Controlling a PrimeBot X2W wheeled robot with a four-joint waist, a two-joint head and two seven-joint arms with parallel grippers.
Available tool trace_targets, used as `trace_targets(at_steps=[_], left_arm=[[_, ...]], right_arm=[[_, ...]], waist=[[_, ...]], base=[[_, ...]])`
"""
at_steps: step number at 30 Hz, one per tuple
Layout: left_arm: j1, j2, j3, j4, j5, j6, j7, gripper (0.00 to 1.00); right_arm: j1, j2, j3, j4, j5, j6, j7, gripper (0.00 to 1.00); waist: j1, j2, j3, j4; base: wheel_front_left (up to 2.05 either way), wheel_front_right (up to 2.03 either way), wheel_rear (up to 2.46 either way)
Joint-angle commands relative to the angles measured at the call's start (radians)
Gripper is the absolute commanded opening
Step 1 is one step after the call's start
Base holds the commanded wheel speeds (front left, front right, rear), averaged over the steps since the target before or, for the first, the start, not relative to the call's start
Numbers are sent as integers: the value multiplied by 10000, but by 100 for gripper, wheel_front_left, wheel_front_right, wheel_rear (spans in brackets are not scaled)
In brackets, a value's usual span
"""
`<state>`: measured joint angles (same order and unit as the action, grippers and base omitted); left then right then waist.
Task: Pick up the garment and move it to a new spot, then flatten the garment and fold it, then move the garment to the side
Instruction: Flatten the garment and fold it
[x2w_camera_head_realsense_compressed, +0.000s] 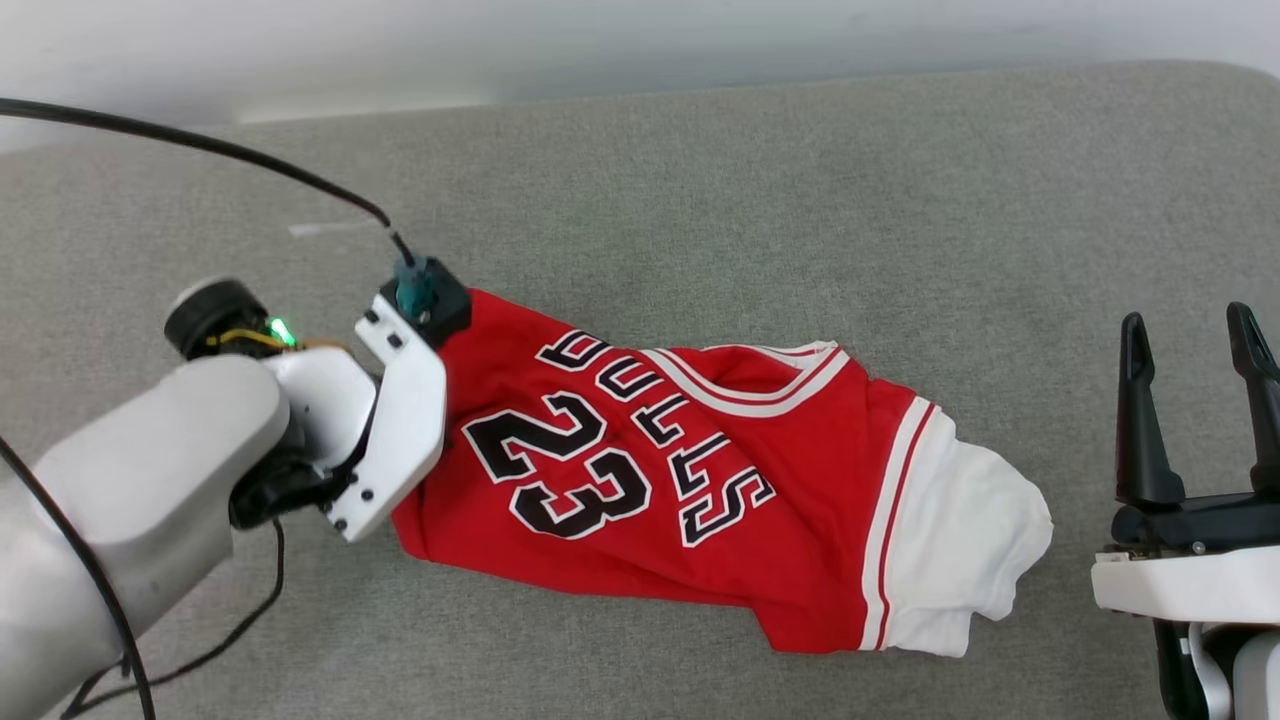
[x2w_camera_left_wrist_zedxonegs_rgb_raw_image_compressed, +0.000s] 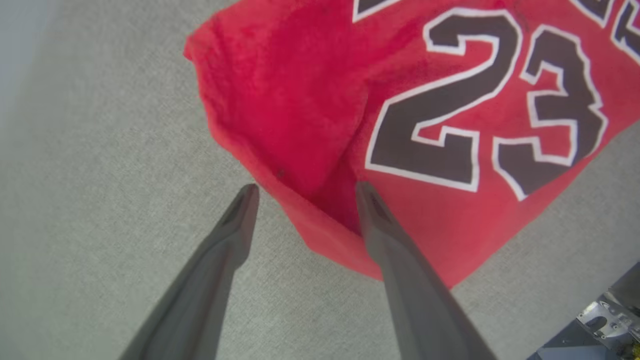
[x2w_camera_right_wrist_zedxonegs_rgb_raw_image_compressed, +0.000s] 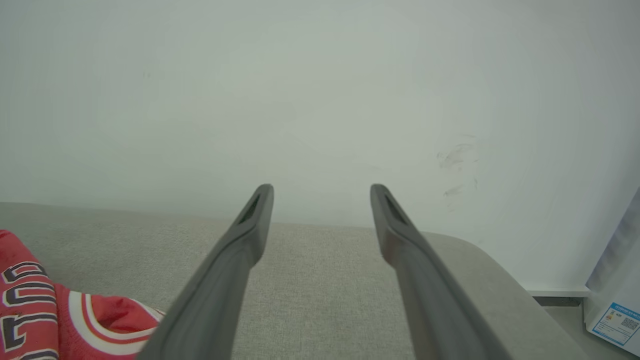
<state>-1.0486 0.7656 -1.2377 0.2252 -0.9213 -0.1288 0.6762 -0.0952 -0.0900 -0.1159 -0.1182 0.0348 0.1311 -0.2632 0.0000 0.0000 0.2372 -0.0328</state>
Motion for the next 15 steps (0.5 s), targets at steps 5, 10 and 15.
trace_targets(at_steps=[5, 10, 15], left_arm=[[630, -149, -181, 350, -379, 1, 341, 100], [1395, -326, -451, 859, -257, -2, 816, 100], [2080, -511, -594, 1209, -474, -3, 497, 0]], right_arm=[[-243, -84, 140, -9, 83, -7, -22, 100], [-491, -110, 299, 32, 89, -9, -22, 100], [-505, -35, 291, 64, 59, -7, -22, 100]], waist=[[0, 0, 369, -116], [0, 0, 663, -273], [0, 0, 749, -334]], base=[[0, 0, 0], [0, 0, 0], [0, 0, 0]])
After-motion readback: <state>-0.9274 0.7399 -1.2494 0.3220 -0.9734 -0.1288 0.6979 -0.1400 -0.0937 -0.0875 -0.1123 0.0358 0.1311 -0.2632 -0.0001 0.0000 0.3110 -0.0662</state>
